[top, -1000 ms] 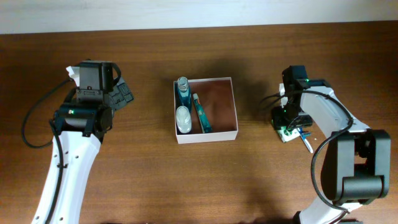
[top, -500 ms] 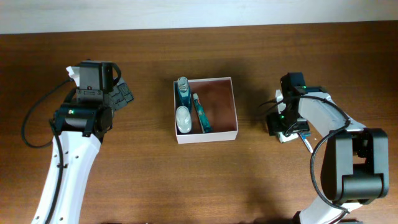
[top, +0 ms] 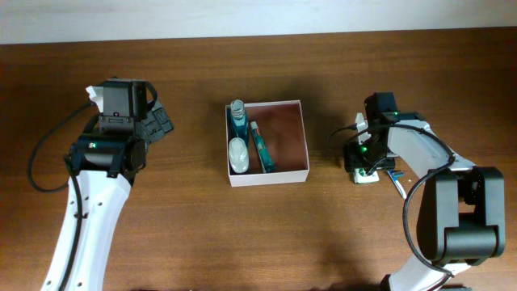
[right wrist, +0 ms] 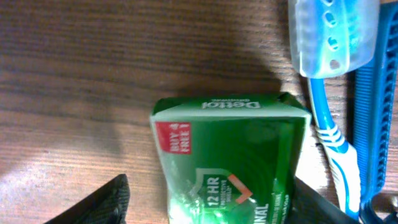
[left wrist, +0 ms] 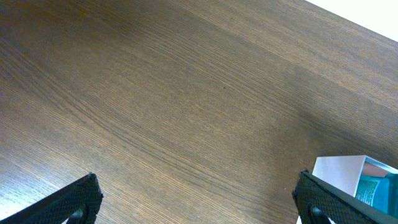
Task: Pack container
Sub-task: 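Release the toothpaste and move the right gripper to the green soap box, then grasp the green Dettol soap box with the right gripper and lift it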
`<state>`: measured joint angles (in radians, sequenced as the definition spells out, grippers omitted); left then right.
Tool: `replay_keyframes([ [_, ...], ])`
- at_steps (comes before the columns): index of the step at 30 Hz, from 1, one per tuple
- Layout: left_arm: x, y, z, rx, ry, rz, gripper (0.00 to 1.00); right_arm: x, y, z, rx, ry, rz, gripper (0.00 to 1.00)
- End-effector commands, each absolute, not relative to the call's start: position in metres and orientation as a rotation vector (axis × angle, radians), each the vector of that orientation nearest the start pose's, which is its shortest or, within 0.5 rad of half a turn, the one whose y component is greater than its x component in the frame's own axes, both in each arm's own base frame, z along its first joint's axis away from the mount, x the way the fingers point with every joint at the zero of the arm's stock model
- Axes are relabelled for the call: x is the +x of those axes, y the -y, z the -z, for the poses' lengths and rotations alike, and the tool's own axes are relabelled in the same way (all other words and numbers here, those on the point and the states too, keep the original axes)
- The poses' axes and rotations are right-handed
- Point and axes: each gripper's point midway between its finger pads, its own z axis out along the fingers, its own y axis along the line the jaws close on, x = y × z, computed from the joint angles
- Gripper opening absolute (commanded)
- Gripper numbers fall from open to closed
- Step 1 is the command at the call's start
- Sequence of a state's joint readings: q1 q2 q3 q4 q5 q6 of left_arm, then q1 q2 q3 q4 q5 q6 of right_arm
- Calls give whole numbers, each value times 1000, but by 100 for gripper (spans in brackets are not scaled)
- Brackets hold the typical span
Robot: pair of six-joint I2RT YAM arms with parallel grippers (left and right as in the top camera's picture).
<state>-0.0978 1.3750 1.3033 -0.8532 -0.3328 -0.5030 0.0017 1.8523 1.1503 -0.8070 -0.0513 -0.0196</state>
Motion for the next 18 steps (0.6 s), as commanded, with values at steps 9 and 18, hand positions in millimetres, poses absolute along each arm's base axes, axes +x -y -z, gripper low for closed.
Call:
replay_keyframes([
  [9, 365, -22, -227, -631, -2346, -147, 99, 326, -13, 6, 11, -3078, -104, 62],
  [18, 365, -22, -227, -631, -2346, -147, 100, 327, -14, 7, 11, -3072, -104, 40],
])
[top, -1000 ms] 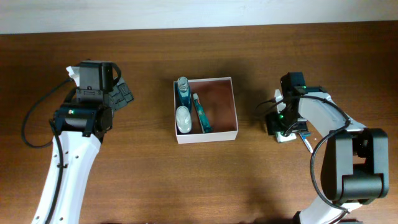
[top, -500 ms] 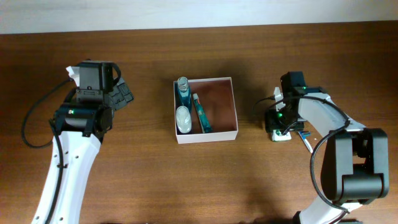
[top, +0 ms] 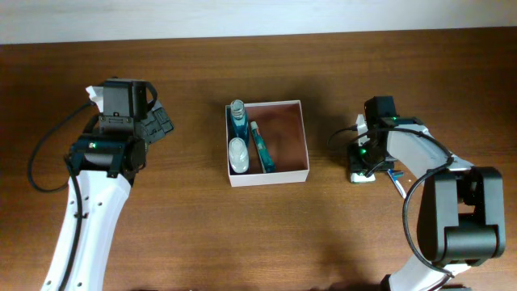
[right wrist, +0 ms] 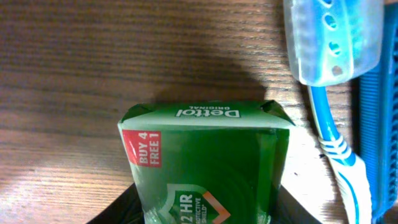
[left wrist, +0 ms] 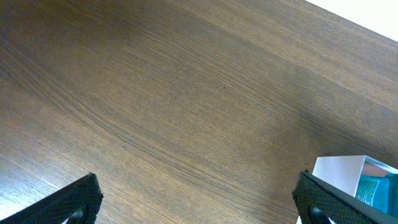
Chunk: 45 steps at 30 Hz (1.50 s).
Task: Pack container
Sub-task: 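Grasp the green Dettol soap box with the right gripper and lift it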
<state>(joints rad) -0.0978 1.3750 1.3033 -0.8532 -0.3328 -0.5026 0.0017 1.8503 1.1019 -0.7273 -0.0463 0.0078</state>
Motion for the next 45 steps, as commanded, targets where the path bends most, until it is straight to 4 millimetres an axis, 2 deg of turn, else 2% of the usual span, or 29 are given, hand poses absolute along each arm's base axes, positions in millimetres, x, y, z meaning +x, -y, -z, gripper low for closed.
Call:
replay_keyframes([
  [1, 365, -22, -227, -631, -2347, -147, 99, 327, -14, 7, 11, -3072, -105, 37],
  [7, 365, -22, -227, -631, -2346, -147, 99, 333, -15, 2, 86, -3060, -123, 27],
  [10, 365, -22, -227, -631, -2347, -147, 99, 343, -29, -14, 77, -3039, -242, 25],
  [15, 365, -22, -227, -631, -2346, -147, 99, 367, -55, -63, 30, -2960, -421, 24],
  [16, 365, -22, -227, -631, -2346, -147, 99, 373, -61, -79, 4, -2933, -432, 25],
  [17, 365, -22, -227, -631, -2346, -147, 99, 375, -63, -85, -8, -2924, -434, 24],
  [20, 365, -22, -227, -631, -2346, -147, 99, 383, -80, -120, -79, -2867, -437, 24],
  [24, 365, -22, -227, -631, -2346, -147, 99, 386, -99, -150, -153, -2809, -441, 24],
  [26, 365, -22, -227, -631, -2347, -147, 99, 387, -100, -152, -142, -2808, -422, 25],
  [28, 365, -22, -227, -631, -2347, -147, 99, 385, -89, -148, -113, -2832, -342, 25],
  [29, 365, -22, -227, -631, -2346, -147, 99, 382, -77, -140, -94, -2861, -247, 31],
  [30, 365, -22, -227, -631, -2346, -147, 99, 381, -73, -138, -89, -2871, -217, 33],
  [35, 365, -22, -227, -631, -2347, -147, 99, 371, -70, -120, -73, -2917, -197, 37],
  [45, 365, -22, -227, -631, -2347, -147, 99, 360, -101, -84, -114, -2913, -393, 40],
])
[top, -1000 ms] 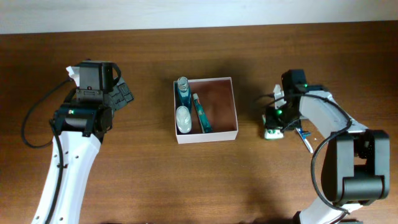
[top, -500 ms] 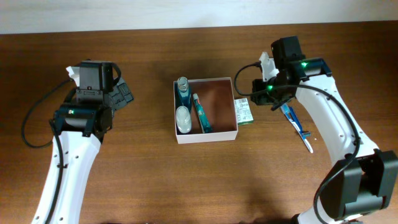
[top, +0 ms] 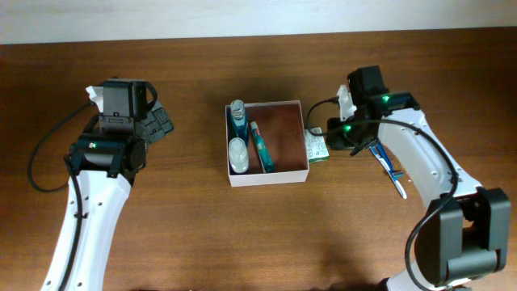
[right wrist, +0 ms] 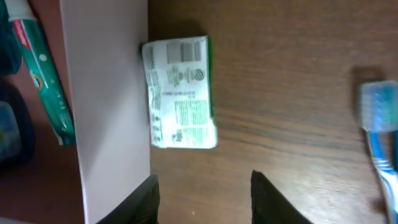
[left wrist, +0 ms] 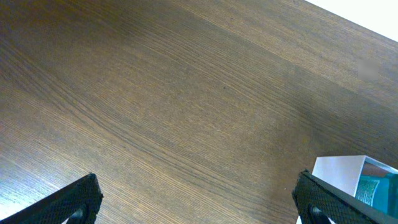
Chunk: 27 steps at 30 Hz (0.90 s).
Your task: Pack container
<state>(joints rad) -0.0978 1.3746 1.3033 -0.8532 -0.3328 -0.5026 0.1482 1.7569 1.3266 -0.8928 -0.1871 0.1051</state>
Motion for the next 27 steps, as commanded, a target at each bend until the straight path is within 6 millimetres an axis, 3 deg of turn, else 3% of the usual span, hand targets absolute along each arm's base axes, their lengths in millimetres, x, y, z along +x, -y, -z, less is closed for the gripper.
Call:
replay_keyframes([
  [1, 365, -22, -227, -631, -2346, -147, 99, 359, -105, -79, -101, -2911, -403, 40],
  [15, 365, -22, -227, -631, -2346, -147, 99, 359, -158, -79, -238, -2834, -501, 41],
  [27, 365, -22, -227, -631, -2346, -147, 99, 366, -164, -82, -253, -2796, -509, 50],
])
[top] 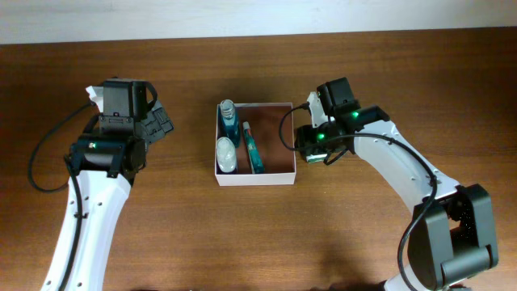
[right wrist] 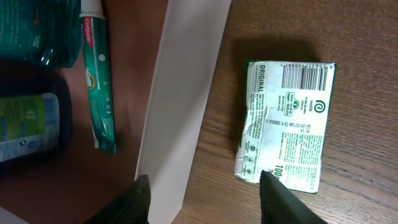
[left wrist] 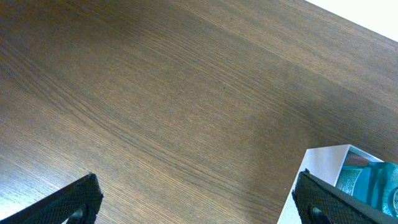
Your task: Pack container
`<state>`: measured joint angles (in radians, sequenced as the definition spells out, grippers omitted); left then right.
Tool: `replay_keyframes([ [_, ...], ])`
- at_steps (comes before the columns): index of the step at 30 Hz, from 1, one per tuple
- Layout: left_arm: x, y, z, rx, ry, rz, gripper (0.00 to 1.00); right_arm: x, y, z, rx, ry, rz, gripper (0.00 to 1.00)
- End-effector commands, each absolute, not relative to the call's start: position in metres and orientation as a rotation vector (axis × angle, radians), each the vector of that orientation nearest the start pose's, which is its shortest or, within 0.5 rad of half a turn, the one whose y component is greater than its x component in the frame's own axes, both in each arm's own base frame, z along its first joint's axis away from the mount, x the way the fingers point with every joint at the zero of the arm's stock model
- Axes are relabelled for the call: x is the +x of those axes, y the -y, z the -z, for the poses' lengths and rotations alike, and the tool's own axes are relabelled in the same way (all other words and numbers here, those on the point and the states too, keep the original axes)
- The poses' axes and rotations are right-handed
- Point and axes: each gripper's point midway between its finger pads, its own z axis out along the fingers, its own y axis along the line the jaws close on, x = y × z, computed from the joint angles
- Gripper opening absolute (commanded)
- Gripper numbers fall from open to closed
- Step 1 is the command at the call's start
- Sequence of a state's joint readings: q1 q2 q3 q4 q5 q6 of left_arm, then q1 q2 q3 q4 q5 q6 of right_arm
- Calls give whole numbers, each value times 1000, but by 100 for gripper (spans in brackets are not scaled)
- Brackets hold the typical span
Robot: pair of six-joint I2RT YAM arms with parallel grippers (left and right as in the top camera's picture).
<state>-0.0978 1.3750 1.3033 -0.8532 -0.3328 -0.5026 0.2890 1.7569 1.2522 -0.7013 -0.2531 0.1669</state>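
The white box (top: 255,169) stands mid-table; its right wall (right wrist: 186,106) fills the middle of the right wrist view. Inside lie a teal bottle (top: 229,117), a white-capped bottle (top: 225,153) and a toothpaste tube (right wrist: 99,81). A green soap carton (right wrist: 286,127) lies flat on the table just outside that wall, back label up. My right gripper (right wrist: 208,205) hangs open above, one finger over the wall, the other over the carton's edge, holding nothing. My left gripper (left wrist: 199,205) is open over bare wood left of the box.
The brown wooden table (top: 161,226) runs to a pale strip along the far edge. My right arm (top: 404,174) crosses the right side of the table and covers what lies beneath it.
The white box now sits a little further left on the table. My right gripper has moved left with it. The soap carton still lies outside the right wall. The left arm is unchanged.
My right gripper stood open around the soap carton at the table's right, beside a toothbrush, then closed in on it. Later the carton lay beside the box's right wall with the gripper open above. Now box and gripper are further left.
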Motion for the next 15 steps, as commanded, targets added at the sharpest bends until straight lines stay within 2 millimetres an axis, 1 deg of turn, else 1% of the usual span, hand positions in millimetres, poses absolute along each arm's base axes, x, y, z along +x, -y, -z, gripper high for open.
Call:
replay_keyframes([
  [1, 365, -22, -227, -631, -2346, -147, 99, 366, -164, -82, -253, -2796, -509, 50],
  [7, 365, -22, -227, -631, -2346, -147, 99, 366, -163, -82, -266, -2794, -503, 51],
  [11, 365, -21, -227, -630, -2346, -146, 99, 371, -150, -79, -246, -2792, -386, 53],
  [12, 365, -22, -227, -631, -2346, -147, 99, 372, -148, -78, -272, -2786, -361, 55],
  [15, 365, -22, -227, -631, -2346, -147, 99, 372, -147, -78, -431, -2757, -331, 58],
])
